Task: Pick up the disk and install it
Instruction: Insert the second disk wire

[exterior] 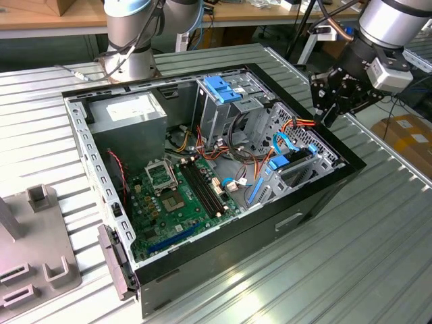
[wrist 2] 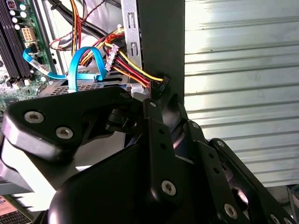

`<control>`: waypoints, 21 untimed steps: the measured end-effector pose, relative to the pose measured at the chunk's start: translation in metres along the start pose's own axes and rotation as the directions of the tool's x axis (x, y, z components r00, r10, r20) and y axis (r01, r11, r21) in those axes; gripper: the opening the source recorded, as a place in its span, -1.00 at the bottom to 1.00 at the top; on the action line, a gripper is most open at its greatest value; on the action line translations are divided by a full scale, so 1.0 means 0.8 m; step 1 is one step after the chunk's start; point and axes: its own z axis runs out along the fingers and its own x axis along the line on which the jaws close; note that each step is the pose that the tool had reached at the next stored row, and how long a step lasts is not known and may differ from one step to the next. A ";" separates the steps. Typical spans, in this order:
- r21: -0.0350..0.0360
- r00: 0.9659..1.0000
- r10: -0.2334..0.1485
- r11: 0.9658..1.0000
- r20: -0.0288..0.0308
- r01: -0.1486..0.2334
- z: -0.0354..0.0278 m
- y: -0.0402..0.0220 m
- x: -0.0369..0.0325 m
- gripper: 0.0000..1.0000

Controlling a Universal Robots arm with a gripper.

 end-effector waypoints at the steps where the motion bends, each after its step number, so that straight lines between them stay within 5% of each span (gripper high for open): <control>1: 0.000 1.000 0.000 1.000 0.000 0.000 0.0002 0.0001 0.0000 -0.40; 20: 0.000 1.000 0.000 1.000 0.000 0.000 0.0023 -0.0041 -0.0033 -0.40; 21: 0.000 1.000 0.000 1.000 0.000 0.000 0.0024 -0.0042 -0.0033 -0.58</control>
